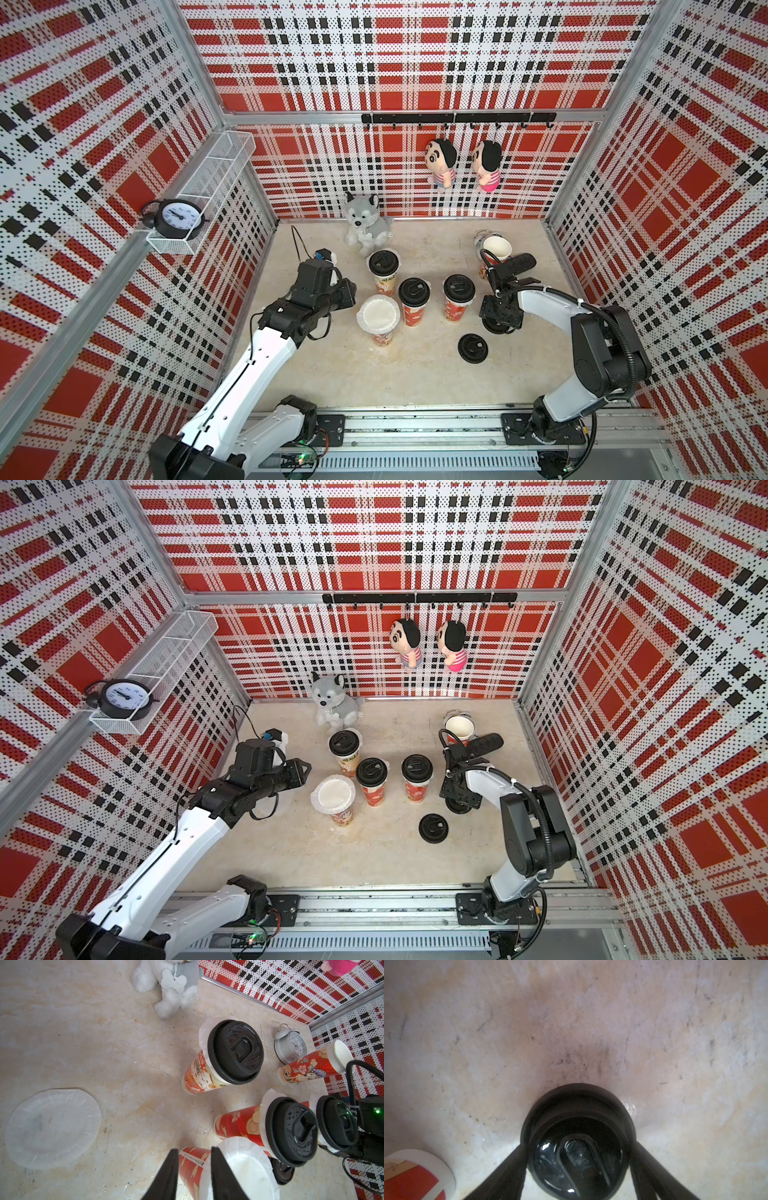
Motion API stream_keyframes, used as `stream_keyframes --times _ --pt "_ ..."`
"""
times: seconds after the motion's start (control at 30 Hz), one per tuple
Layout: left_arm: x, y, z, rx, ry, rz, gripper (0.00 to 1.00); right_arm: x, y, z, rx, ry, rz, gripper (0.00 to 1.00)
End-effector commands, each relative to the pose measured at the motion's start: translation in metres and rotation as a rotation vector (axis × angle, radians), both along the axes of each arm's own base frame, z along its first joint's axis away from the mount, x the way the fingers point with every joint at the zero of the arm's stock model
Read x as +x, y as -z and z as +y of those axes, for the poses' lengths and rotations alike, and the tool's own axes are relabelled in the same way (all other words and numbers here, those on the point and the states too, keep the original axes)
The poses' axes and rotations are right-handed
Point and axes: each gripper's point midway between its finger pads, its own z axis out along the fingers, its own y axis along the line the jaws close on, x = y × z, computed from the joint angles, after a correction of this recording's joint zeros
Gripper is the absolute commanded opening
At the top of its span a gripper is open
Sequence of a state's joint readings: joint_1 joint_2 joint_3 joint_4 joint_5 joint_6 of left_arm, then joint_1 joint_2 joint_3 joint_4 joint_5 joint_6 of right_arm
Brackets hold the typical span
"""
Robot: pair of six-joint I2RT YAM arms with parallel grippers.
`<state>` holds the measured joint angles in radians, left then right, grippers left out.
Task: Put the leak-proof paper on the milk tea cups
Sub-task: Pick up the cup lid from the center of the board.
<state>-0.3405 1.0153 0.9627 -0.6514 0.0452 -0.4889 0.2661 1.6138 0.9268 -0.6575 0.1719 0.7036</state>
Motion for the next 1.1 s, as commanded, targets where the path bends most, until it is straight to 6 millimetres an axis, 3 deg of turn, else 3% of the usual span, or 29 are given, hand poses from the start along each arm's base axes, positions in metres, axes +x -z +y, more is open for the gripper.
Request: stream_keyframes --times 0.0,0.23,0.63,0.8,1.07 --pt "0.002 -0.006 0.003 0.005 -0.005 -0.017 0.31 -0.002 0.006 -0.001 0.007 0.009 0.006 0.80" --pt "0.001 -0.006 0.003 0.006 -0.003 -0.015 0.31 -0.003 0.006 -0.001 0.009 0.011 0.003 0.81" --pt "0.002 -0.006 0.004 0.007 -0.007 -0.017 0.31 -0.001 -0.006 0.000 0.022 0.009 -0.025 0.71" --pt "0.004 -0.005 0.005 0.014 -0.014 -0.017 0.31 -0.004 -0.046 -0.006 0.008 0.004 -0.086 0.71" --pt "0.009 -0.010 0.009 0.022 -0.031 -0.037 0.30 -0.022 -0.146 -0.003 -0.020 -0.094 -0.205 0.69"
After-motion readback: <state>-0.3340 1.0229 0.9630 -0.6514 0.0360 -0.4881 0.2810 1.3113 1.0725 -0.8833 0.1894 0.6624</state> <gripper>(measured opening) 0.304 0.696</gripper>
